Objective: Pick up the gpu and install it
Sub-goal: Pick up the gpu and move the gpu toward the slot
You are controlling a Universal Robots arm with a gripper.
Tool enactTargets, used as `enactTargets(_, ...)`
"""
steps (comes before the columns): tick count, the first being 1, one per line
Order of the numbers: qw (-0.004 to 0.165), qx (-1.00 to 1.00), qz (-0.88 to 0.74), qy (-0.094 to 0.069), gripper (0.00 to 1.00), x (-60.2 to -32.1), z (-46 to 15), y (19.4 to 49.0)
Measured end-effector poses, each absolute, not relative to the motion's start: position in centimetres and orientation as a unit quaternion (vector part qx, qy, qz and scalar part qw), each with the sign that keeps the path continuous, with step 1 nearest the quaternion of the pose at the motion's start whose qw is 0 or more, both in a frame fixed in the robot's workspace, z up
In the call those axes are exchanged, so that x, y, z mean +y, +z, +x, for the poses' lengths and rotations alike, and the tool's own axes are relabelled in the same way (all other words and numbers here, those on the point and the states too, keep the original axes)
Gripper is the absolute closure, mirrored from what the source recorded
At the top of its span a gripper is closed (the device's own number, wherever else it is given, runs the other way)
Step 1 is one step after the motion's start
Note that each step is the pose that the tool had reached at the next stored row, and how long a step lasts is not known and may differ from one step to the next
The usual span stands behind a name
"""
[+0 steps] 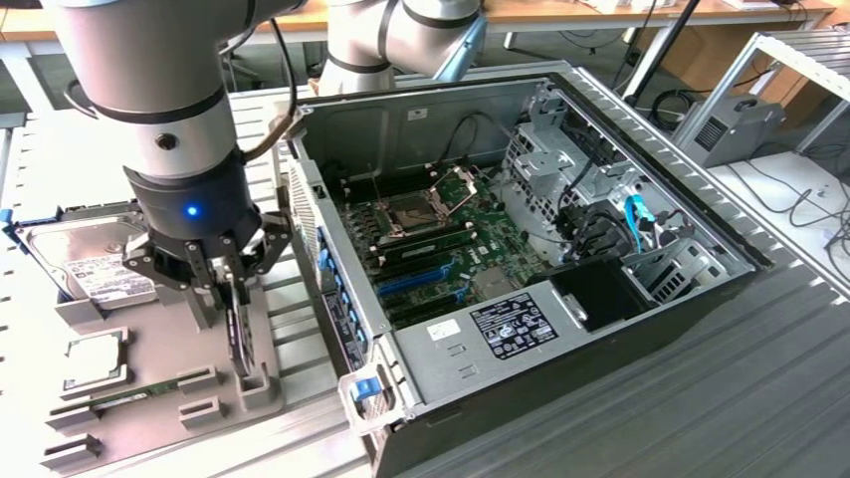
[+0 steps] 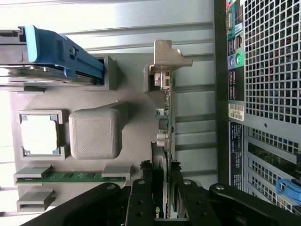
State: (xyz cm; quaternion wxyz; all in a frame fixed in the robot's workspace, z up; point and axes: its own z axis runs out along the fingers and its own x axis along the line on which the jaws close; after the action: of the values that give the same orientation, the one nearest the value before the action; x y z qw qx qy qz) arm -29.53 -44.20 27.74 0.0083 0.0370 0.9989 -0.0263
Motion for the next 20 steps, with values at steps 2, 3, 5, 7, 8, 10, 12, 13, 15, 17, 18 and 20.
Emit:
enactTargets(2,0.008,0.999,0.037,-0.026,0.74,-44.2,-29.53,27.8)
enactTargets(3,0.008,0.999,0.037,-0.026,0.74,-44.2,-29.53,27.84)
enactTargets(5,0.008,0.999,0.037,-0.026,0.74,-44.2,-29.53,27.92)
enactTargets(7,0.008,0.999,0.037,-0.026,0.74,-44.2,-29.53,27.97)
enactTargets(8,0.008,0.999,0.037,-0.026,0.74,-44.2,-29.53,27.99)
enactTargets(10,0.008,0.999,0.037,-0.026,0.74,-44.2,-29.53,28.05)
enactTargets(12,0.008,0.999,0.037,-0.026,0.74,-44.2,-29.53,28.11)
enactTargets(13,0.008,0.999,0.037,-0.026,0.74,-44.2,-29.53,28.13)
enactTargets(15,0.008,0.999,0.037,-0.026,0.74,-44.2,-29.53,28.19)
enactTargets(17,0.008,0.999,0.037,-0.026,0.74,-44.2,-29.53,28.26)
enactTargets(18,0.008,0.999,0.037,-0.026,0.74,-44.2,-29.53,28.28)
enactTargets(20,0.008,0.999,0.037,-0.026,0.74,-44.2,-29.53,28.34)
